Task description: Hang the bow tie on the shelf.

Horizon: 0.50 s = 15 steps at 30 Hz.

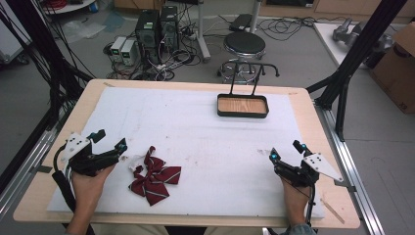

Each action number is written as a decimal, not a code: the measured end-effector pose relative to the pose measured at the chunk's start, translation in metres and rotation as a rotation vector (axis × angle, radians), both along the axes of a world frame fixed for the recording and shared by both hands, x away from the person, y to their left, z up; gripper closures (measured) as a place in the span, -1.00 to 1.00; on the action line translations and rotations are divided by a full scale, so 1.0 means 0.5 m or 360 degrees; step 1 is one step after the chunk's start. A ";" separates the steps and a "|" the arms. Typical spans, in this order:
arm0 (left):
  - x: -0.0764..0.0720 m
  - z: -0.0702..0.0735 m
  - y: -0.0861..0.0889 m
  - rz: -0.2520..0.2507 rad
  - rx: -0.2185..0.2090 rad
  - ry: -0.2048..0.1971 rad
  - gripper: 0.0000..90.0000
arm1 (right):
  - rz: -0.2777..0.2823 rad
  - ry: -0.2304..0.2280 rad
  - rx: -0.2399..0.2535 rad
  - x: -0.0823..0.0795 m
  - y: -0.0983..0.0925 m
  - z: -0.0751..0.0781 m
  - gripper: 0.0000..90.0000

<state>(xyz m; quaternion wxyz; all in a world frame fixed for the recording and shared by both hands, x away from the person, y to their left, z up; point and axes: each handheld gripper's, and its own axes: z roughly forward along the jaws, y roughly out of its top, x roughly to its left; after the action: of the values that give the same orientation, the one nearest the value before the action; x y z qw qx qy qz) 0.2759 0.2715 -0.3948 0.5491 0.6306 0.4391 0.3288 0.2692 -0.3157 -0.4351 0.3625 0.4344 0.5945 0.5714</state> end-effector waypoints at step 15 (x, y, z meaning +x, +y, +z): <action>-0.002 0.002 -0.007 -0.0022 0.0005 -0.0002 -0.61 | 0.0004 0.0000 -0.0014 0.000 0.002 0.000 -0.74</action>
<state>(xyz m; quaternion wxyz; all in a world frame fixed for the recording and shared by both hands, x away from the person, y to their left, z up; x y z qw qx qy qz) 0.2750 0.2681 -0.3937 0.5507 0.6342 0.4338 0.3261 0.2692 -0.3146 -0.4350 0.3638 0.4321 0.5974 0.5692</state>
